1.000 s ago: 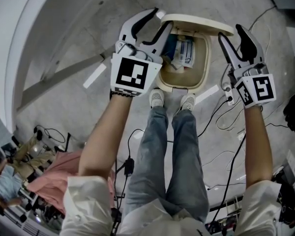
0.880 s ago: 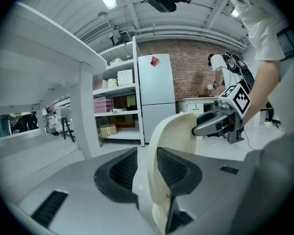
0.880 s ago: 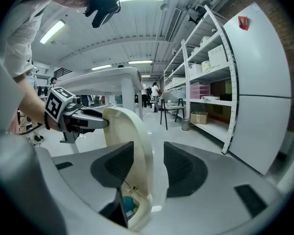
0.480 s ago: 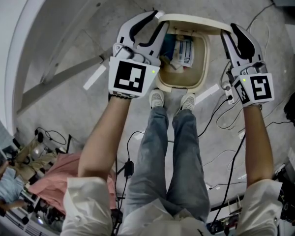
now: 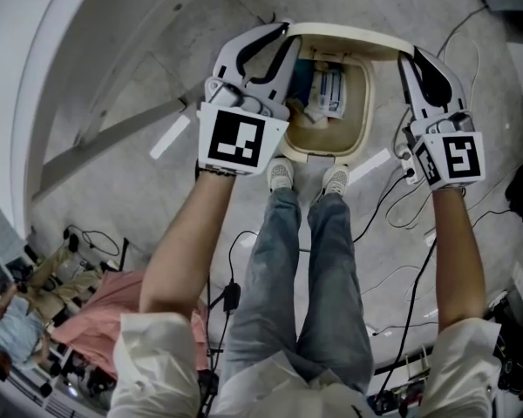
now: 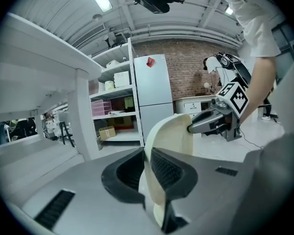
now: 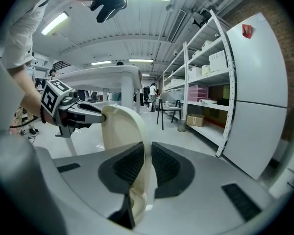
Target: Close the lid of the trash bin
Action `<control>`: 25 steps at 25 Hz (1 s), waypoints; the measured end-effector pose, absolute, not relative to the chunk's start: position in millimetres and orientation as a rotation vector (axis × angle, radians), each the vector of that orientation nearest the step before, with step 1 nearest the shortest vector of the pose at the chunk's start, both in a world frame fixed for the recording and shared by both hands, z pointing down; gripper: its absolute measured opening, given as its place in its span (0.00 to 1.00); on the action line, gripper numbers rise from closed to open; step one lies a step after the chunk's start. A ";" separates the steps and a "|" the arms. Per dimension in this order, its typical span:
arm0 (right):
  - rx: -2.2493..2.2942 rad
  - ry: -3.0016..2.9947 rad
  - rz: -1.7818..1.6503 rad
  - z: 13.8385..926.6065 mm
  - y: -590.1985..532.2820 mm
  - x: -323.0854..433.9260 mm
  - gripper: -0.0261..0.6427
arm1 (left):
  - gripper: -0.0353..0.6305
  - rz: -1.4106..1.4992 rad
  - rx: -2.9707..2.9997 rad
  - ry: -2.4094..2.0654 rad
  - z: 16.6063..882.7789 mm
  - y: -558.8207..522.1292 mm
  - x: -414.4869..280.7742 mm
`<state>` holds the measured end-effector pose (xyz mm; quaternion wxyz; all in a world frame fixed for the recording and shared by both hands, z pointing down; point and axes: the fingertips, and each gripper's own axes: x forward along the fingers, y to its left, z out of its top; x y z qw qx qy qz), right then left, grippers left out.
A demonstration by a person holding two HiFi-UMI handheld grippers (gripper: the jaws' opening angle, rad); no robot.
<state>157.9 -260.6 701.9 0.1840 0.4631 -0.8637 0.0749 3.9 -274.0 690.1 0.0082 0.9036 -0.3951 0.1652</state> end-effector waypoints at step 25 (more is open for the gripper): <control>1.179 -2.410 0.161 705.1 -226.7 151.7 0.14 | 0.14 0.721 2.957 -1.054 694.2 -238.9 3.3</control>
